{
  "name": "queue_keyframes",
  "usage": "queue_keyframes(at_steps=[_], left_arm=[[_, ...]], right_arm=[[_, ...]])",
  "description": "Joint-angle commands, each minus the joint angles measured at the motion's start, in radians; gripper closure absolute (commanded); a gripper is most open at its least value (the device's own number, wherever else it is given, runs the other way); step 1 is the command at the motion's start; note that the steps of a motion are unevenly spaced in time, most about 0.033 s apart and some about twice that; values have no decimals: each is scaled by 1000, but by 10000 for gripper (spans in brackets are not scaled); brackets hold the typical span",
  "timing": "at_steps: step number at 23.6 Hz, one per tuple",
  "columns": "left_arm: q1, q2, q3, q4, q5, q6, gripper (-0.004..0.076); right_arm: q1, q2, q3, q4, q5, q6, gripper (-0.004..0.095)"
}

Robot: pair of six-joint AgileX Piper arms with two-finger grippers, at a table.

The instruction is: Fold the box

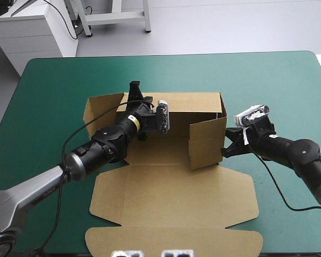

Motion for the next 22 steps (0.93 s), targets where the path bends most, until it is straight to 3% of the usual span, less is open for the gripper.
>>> queue_keyframes(at_steps=[1,3,9,16,19,22], left_arm=[[-2,-31,-18,-21,53,-22,732],[-2,-31,-18,-21,53,-20,732],[-2,-31,-18,-21,53,-20,732],[-2,-31,-18,-16,53,-20,732],[-2,-31,-18,-11,47,-13,732],[-2,-31,-18,-8,47,-13,732]], right_arm=[[-5,-30,1,78,-12,-74,871],[-5,-30,4,78,5,-85,791],[-5,-30,4,78,41,-146,400],[-5,-30,4,114,110,-251,352],[-5,10,1,159,97,-299,188],[-3,69,-12,195,159,-326,123]])
